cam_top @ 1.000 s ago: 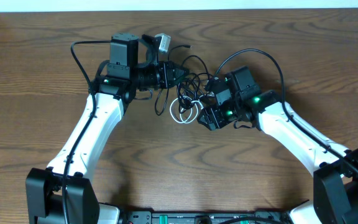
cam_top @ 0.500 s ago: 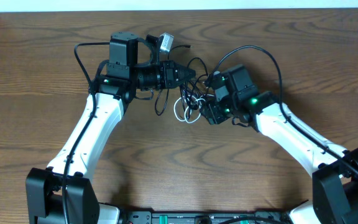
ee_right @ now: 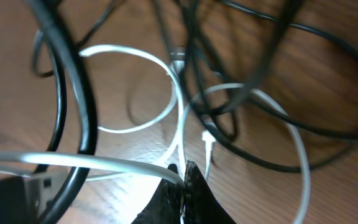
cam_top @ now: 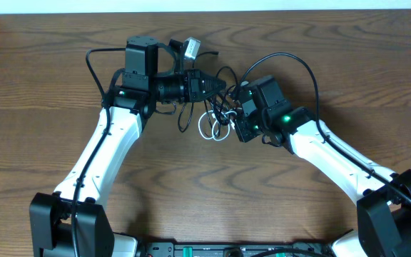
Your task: Untangle cables
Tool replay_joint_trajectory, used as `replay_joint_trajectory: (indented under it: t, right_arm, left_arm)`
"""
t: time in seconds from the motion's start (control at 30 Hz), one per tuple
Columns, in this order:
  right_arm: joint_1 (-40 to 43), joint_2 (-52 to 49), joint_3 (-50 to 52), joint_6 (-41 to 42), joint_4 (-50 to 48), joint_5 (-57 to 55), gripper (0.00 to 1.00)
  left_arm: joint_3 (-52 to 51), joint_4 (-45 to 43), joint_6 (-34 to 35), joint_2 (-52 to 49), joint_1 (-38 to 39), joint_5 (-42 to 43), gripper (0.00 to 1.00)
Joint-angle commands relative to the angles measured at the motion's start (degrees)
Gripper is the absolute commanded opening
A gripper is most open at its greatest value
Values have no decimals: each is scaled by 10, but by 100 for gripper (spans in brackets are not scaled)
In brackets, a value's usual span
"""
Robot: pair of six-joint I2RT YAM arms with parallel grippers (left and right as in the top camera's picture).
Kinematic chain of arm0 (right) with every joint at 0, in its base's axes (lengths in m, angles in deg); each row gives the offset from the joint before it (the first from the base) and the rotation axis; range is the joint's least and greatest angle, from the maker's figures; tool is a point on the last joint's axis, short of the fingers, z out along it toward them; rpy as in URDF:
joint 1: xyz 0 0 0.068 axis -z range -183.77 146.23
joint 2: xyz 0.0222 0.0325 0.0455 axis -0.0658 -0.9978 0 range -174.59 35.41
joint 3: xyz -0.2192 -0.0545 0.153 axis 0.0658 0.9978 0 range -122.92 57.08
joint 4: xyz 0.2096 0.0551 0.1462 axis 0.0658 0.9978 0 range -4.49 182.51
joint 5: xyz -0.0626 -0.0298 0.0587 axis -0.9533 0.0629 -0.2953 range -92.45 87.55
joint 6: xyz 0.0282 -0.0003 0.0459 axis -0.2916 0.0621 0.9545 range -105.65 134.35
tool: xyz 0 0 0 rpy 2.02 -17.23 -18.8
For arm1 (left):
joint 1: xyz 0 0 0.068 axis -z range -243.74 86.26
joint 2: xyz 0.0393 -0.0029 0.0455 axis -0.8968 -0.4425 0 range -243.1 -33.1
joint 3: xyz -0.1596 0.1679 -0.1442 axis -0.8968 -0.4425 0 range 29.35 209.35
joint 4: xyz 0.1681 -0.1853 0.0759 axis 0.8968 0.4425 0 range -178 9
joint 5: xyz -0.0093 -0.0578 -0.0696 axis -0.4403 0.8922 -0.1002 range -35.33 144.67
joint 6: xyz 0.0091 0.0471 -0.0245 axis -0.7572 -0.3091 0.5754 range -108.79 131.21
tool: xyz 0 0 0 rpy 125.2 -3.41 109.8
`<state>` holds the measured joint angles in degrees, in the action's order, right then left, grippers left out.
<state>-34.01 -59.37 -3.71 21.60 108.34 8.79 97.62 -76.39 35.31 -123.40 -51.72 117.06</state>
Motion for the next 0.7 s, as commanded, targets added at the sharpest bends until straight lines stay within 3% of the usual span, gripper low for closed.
replay_joint_trajectory:
  t: [0.0, 0.13, 0.33, 0.67]
  right_arm:
    - [3, -3, -3, 58, -1, -94, 1]
    - [28, 16, -3, 91, 4, -155, 1]
    - [100, 98, -4, 91, 12, -257, 1]
    - [272, 216, -4, 90, -42, -278, 1]
  left_arm:
    - [3, 40, -42, 1, -1, -58, 7]
    - [3, 136, -96, 1, -1, -206, 7]
    - [3, 223, -101, 1, -1, -457, 8]
    - [3, 223, -101, 1, -6, -519, 8]
